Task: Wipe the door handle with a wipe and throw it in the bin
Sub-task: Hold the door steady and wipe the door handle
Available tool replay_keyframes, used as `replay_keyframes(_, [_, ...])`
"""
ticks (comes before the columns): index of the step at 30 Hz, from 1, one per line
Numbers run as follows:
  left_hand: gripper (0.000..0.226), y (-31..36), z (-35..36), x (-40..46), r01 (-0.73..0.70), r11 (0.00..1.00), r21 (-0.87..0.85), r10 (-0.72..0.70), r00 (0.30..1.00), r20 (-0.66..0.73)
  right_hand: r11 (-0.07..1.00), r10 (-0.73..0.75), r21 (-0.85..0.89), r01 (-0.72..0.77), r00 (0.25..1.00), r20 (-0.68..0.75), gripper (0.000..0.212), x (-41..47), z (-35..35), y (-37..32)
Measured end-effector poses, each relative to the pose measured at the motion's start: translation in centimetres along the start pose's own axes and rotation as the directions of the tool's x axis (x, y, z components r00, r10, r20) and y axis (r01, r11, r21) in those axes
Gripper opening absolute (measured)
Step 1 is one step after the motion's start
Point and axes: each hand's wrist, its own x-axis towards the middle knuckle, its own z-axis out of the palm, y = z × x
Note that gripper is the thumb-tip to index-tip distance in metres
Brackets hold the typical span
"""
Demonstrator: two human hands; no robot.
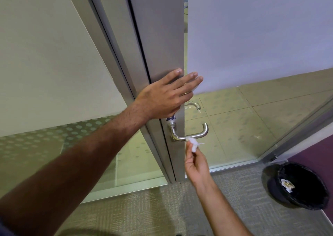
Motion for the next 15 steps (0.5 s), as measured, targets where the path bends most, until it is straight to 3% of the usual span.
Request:
replay_keyframes(2, [0.045,0.1,0.2,-0.1,0.003,1.0,0.01,-0.003,1.0,-0.007,0.981,-0.149,-0.124,0.15,0.989,0.022,0.029,-0.6,0.7,-3.1])
replay_keyframes(3, [0.045,0.2,0.3,-0.1,0.004,1.0,0.017,-0.004,1.0,-0.01,0.927,-0.259,-0.266,0.266,0.964,0.062,0.025,-0.9,1.3,-4.5])
replay_keyframes(4, [0.046,0.1,0.4,-0.2,0.005,1.0,0.022,-0.004,1.0,-0.013,0.805,-0.371,-0.443,0.393,0.918,0.14,0.018,-1.3,2.0,-5.7])
replay_keyframes(5, [0.046,0.1,0.5,-0.2,0.005,1.0,0.025,-0.005,1.0,-0.019,0.598,-0.452,-0.619,0.509,0.852,0.263,0.014,-1.7,2.9,-6.6])
replay_keyframes(7, [0.046,0.1,0.5,-0.2,0.006,1.0,0.023,-0.006,1.0,-0.024,0.031,-0.425,-0.78,0.625,0.714,0.556,0.015,-1.9,4.6,-7.1])
replay_keyframes(9, [0.044,0.1,0.4,-0.1,0.012,1.0,0.007,-0.012,1.0,-0.023,-0.46,-0.232,-0.655,0.599,0.631,0.74,0.018,-1.3,5.8,-5.8])
replay_keyframes(11, [0.044,0.2,0.3,0.0,0.013,1.0,-0.004,-0.013,1.0,-0.015,-0.745,-0.015,-0.405,0.531,0.594,0.805,0.019,-0.4,6.5,-3.3])
replay_keyframes(13, [0.045,0.2,0.1,0.0,0.008,1.0,-0.006,-0.009,1.0,-0.013,-0.832,0.13,-0.219,0.51,0.563,0.816,0.02,0.3,7.2,-0.5])
replay_keyframes(15, [0.045,0.1,0.1,0.0,0.008,1.0,-0.005,-0.008,1.0,-0.014,-0.86,0.185,-0.152,0.487,0.576,0.796,0.021,0.9,8.1,1.7])
